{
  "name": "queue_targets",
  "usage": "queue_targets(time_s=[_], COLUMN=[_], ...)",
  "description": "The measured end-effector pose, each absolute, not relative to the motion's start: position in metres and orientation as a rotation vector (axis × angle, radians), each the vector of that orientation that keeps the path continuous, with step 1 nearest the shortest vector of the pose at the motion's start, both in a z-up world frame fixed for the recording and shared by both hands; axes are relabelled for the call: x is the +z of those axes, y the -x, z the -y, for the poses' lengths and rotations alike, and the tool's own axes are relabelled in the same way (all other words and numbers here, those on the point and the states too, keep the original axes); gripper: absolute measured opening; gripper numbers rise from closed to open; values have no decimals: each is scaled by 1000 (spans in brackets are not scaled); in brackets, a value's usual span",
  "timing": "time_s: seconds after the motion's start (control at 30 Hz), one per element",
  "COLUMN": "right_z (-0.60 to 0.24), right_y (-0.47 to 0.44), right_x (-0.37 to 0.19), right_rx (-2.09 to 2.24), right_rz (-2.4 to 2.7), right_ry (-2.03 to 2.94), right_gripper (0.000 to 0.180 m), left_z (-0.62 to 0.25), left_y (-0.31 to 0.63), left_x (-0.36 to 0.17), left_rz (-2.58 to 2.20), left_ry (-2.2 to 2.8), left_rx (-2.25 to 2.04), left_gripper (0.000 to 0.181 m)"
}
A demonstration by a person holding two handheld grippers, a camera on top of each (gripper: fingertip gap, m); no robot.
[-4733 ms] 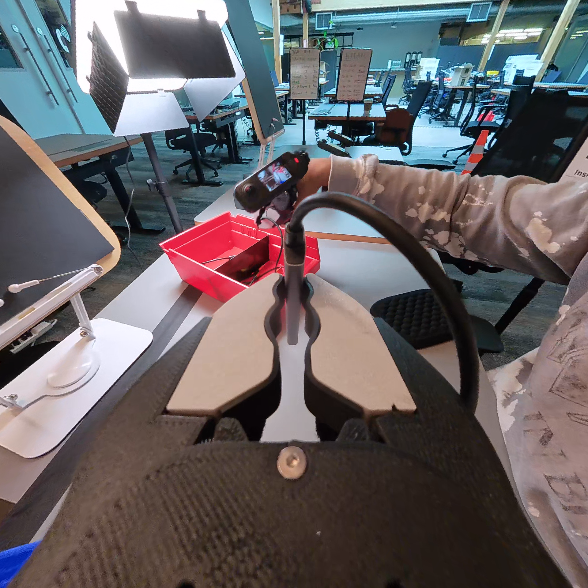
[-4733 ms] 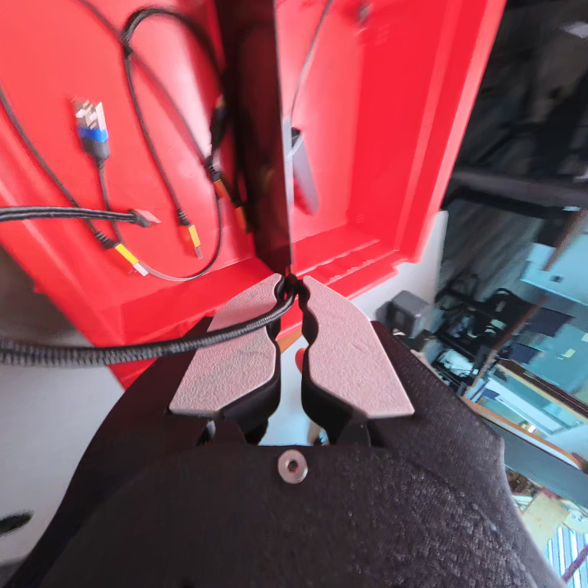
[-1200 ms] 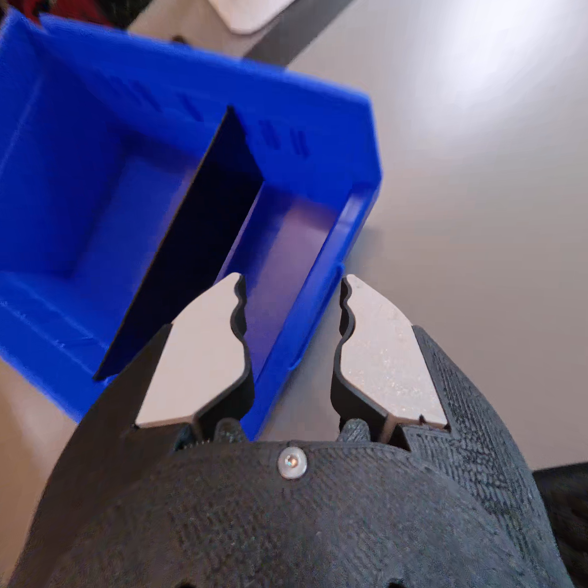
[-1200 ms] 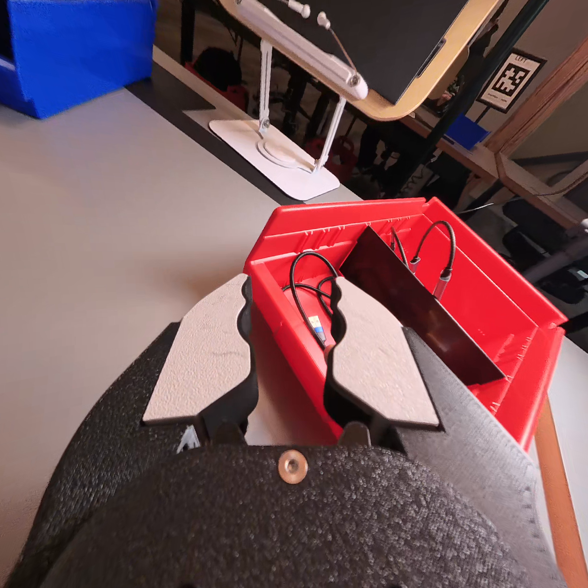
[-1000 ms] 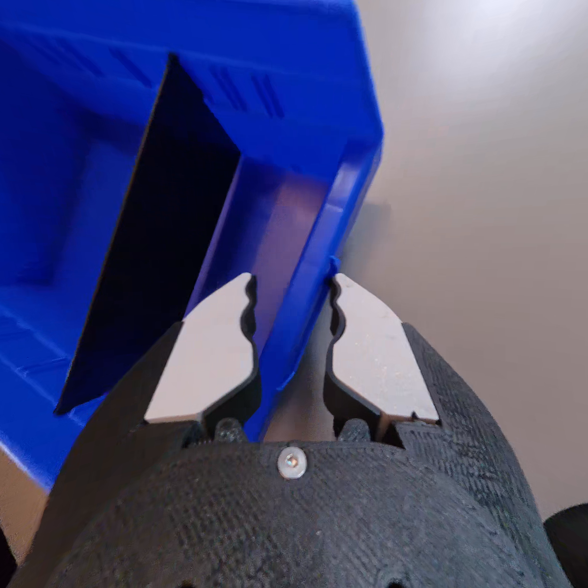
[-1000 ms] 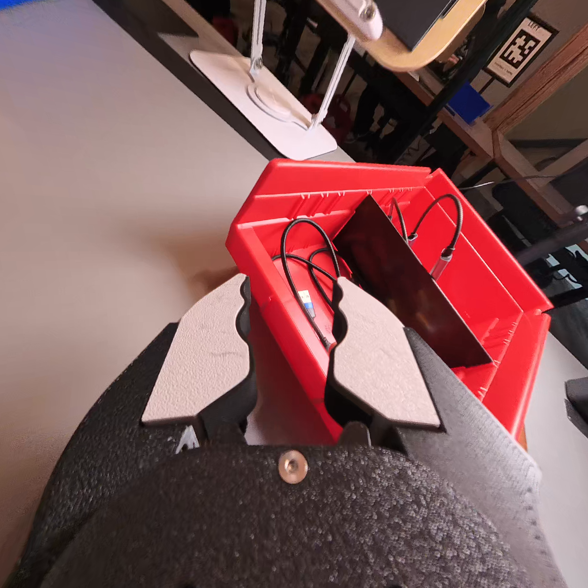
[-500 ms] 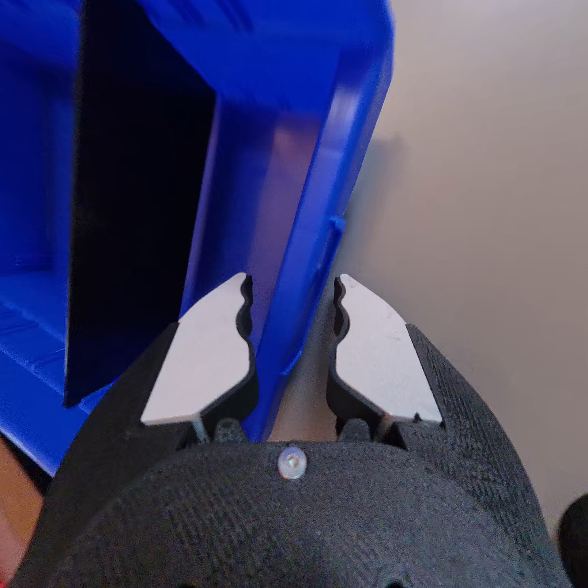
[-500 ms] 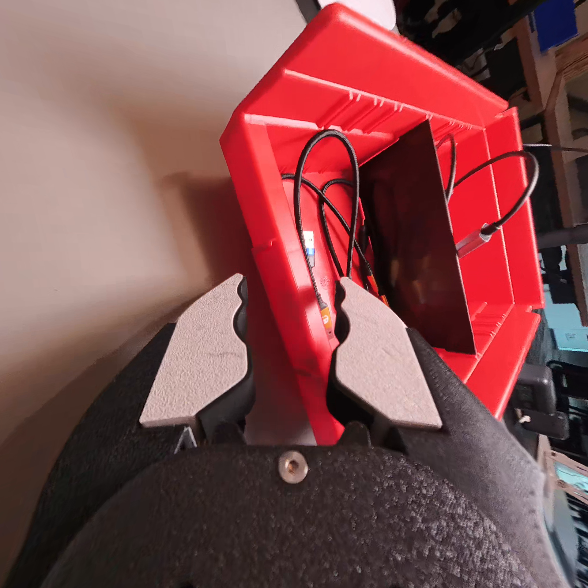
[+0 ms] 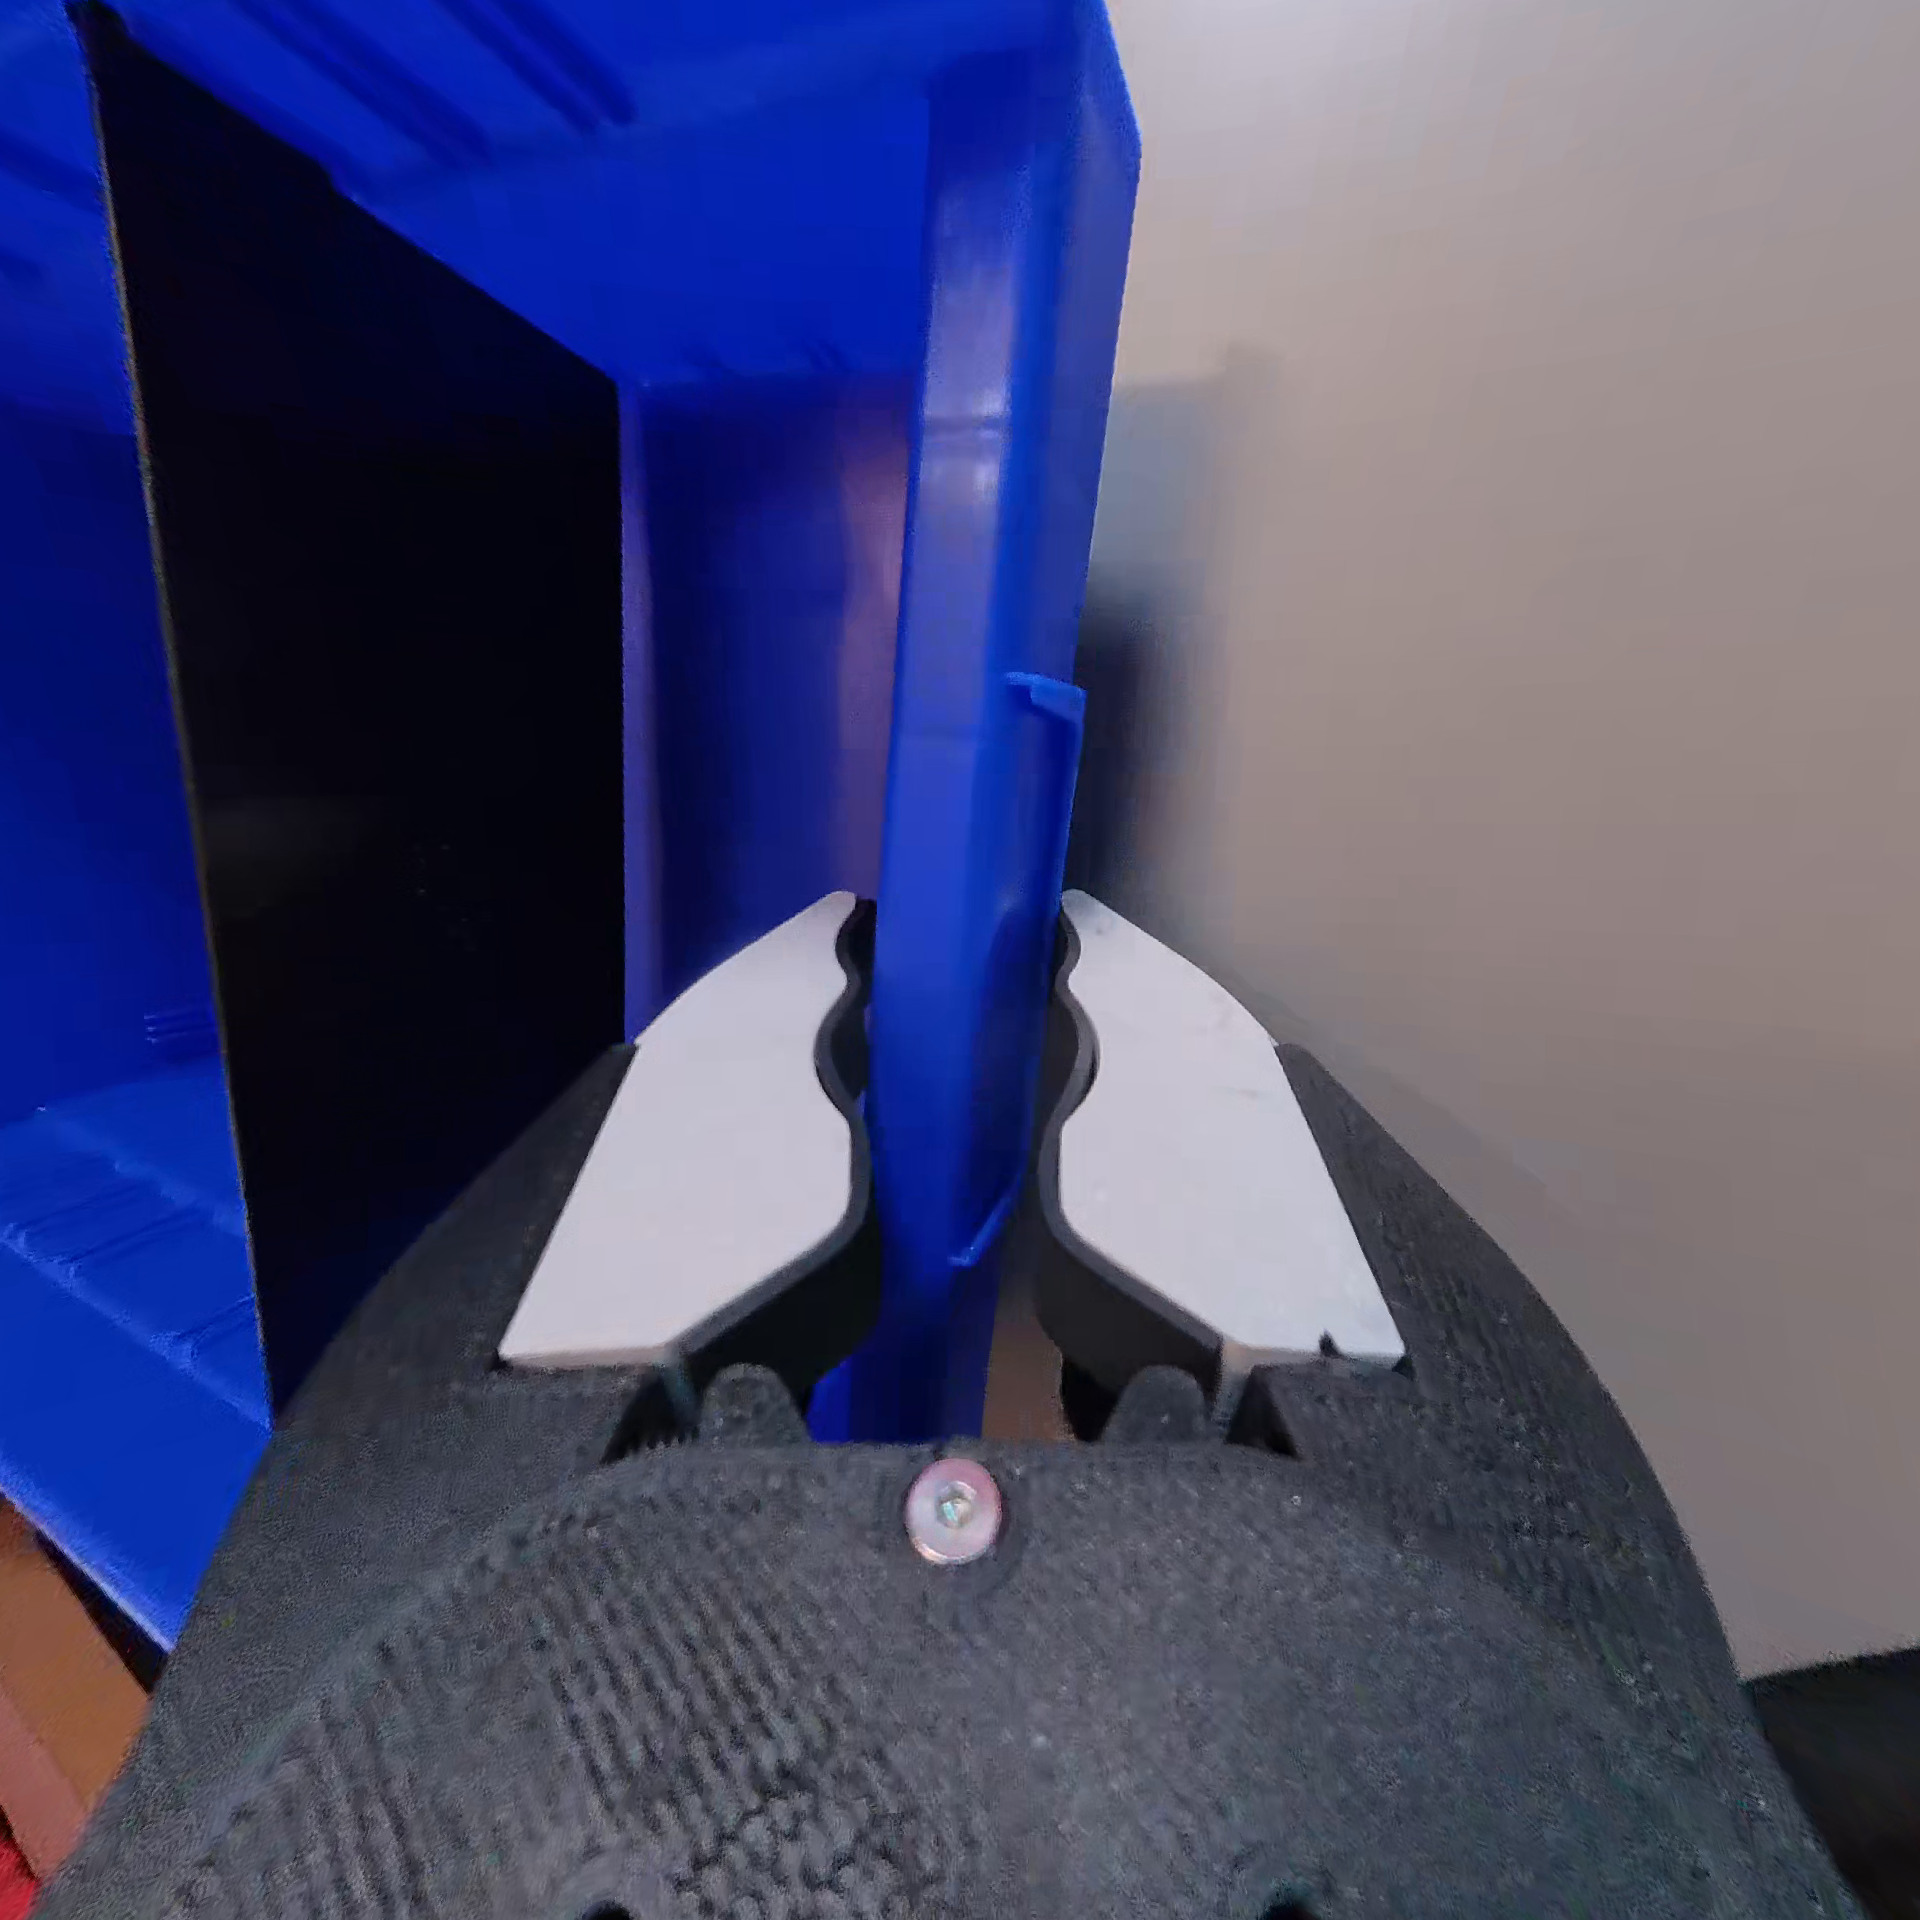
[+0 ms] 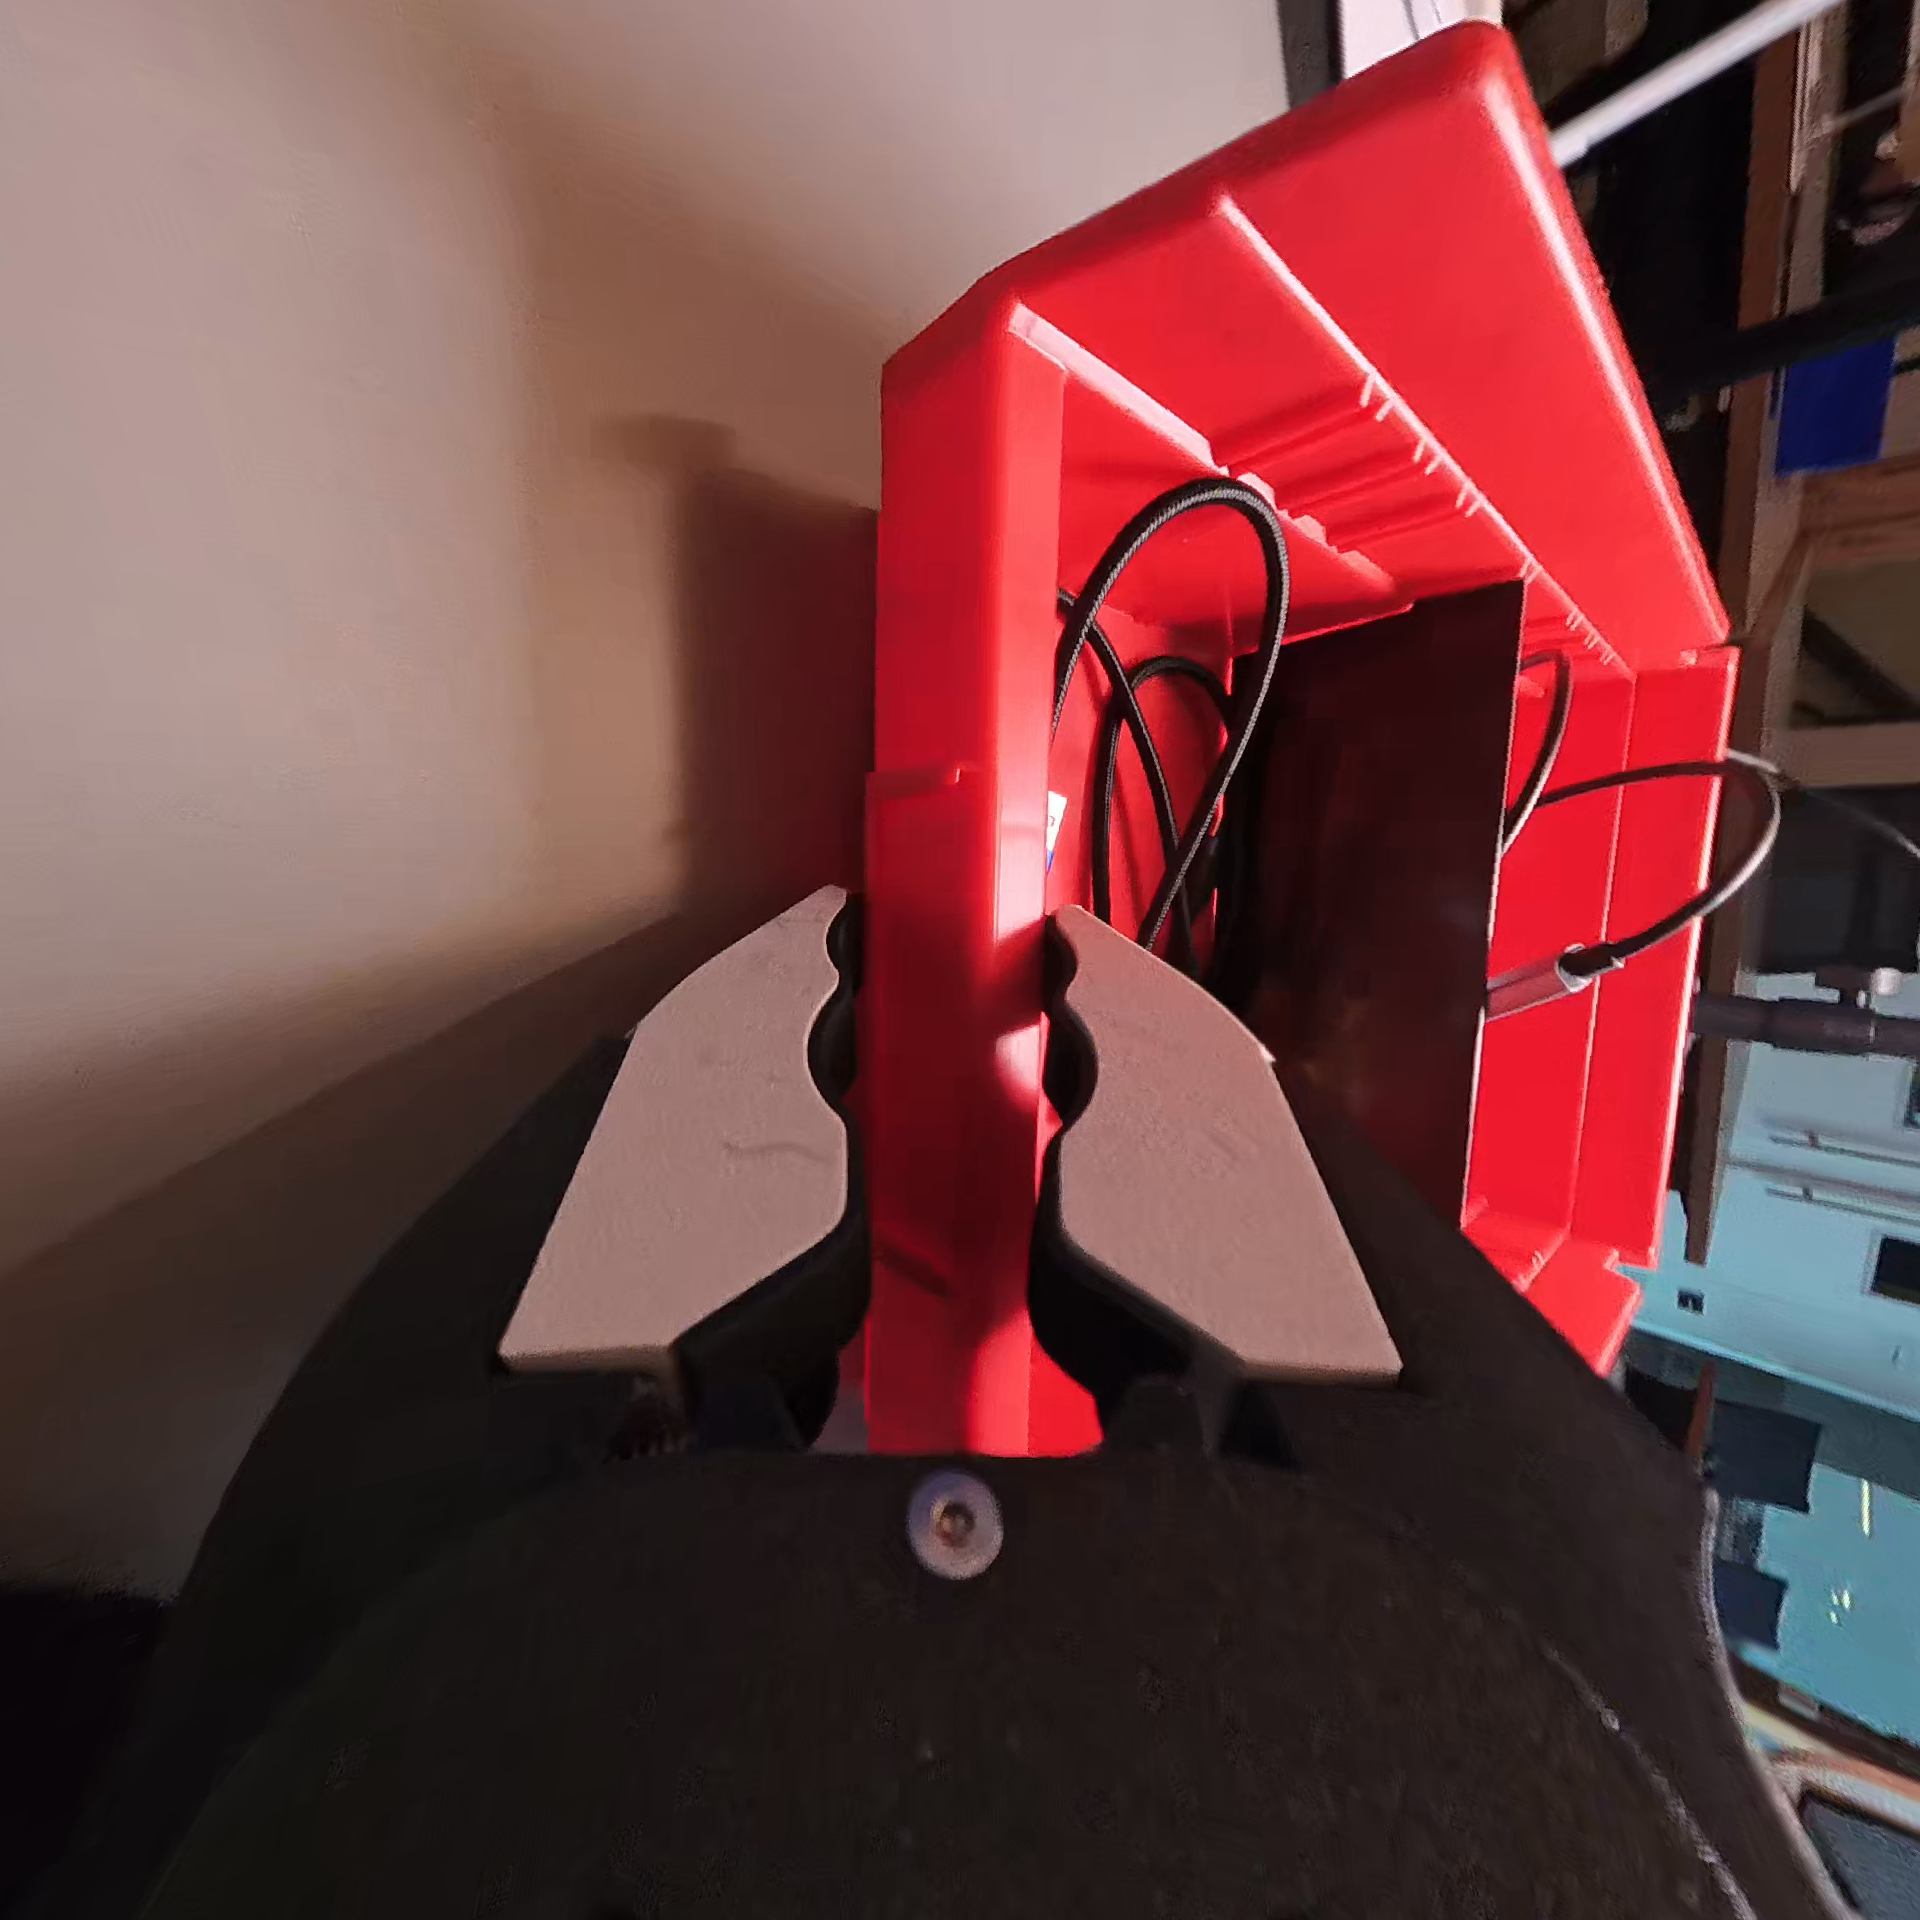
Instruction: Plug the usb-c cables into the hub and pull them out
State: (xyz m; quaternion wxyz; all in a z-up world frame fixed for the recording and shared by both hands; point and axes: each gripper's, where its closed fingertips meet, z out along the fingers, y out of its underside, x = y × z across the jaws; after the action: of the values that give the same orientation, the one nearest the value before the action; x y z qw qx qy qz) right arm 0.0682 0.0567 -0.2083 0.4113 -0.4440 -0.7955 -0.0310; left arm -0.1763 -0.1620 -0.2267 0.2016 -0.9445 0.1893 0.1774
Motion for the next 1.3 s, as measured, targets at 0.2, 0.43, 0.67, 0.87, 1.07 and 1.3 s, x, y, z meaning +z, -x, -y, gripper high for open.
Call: queue_targets(time_s=[0.2, 0.43, 0.67, 0.87, 1.07, 1.3], right_z=[7, 83, 8, -20, -32, -42], right_y=[-80, -110, -197, -189, -166, -173], right_x=[-208, -180, -96, -152, -163, -159], right_rx=[-11, 402, 702, 681, 613, 614], right_rz=[2059, 1984, 1142, 1050, 1095, 982], right_ry=[999, 952, 1397, 1664, 1738, 1753], right_gripper=[33, 36, 34, 54, 40, 20], left_z=[135, 115, 141, 117, 79, 69], left_y=[114, 96, -2, -59, -52, -47], left_x=[-226, -212, -156, -173, -181, -182], left_rz=[-835, -822, -458, -226, -125, 1], left_ry=[2512, 2340, 2072, 2089, 2101, 2068], left_rx=[406, 354, -262, -322, -127, -139], left_gripper=[32, 42, 48, 64, 57, 42])
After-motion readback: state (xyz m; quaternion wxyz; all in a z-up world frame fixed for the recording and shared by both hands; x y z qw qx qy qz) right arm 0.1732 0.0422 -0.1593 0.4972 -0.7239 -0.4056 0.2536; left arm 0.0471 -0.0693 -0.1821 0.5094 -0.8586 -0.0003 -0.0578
